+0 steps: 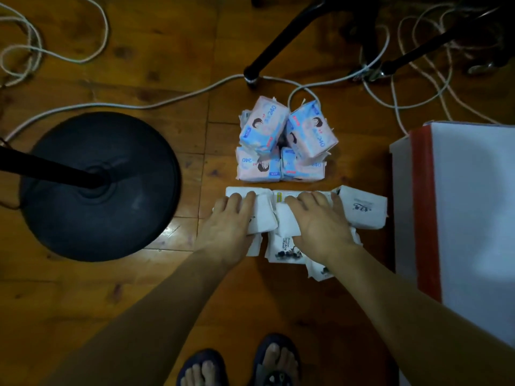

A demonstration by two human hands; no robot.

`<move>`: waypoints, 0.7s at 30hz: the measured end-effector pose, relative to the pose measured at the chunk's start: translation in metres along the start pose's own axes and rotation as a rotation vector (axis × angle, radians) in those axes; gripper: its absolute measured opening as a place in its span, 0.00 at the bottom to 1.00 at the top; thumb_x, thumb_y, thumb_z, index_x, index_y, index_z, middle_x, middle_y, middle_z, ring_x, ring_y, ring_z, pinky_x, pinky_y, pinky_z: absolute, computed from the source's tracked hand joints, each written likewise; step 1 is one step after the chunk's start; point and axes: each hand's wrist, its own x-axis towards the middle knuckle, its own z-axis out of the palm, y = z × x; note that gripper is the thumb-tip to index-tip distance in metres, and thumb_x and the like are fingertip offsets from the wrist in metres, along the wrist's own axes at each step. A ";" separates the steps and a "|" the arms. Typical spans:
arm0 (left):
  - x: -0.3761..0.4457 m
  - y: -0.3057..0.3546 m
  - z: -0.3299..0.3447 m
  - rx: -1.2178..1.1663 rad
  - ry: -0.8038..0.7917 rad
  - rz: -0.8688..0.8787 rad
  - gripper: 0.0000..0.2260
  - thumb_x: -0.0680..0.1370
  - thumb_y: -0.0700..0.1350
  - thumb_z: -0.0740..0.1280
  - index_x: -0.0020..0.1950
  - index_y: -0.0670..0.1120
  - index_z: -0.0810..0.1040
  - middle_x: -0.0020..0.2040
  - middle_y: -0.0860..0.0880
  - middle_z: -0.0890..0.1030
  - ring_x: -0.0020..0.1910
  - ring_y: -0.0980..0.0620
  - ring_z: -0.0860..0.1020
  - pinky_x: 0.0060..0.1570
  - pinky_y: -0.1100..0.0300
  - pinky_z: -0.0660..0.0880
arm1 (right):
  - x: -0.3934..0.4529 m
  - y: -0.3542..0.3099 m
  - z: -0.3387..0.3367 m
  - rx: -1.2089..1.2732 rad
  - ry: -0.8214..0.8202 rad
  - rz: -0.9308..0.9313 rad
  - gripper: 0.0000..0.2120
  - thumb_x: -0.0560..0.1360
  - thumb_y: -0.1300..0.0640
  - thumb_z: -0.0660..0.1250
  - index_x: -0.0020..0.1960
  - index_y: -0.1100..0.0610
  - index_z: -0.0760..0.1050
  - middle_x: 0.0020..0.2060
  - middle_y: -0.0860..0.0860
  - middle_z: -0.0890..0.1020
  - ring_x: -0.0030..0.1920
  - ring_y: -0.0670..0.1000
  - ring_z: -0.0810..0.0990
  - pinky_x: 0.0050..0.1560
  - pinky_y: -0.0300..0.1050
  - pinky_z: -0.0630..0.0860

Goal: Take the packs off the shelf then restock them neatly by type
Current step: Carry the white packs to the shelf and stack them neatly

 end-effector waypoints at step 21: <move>-0.170 0.120 -0.473 0.135 0.103 0.246 0.40 0.75 0.56 0.70 0.80 0.54 0.51 0.71 0.51 0.63 0.70 0.46 0.61 0.65 0.48 0.70 | -0.253 0.010 -0.439 0.071 0.278 -0.022 0.40 0.74 0.41 0.67 0.79 0.49 0.51 0.71 0.49 0.65 0.71 0.55 0.63 0.62 0.53 0.72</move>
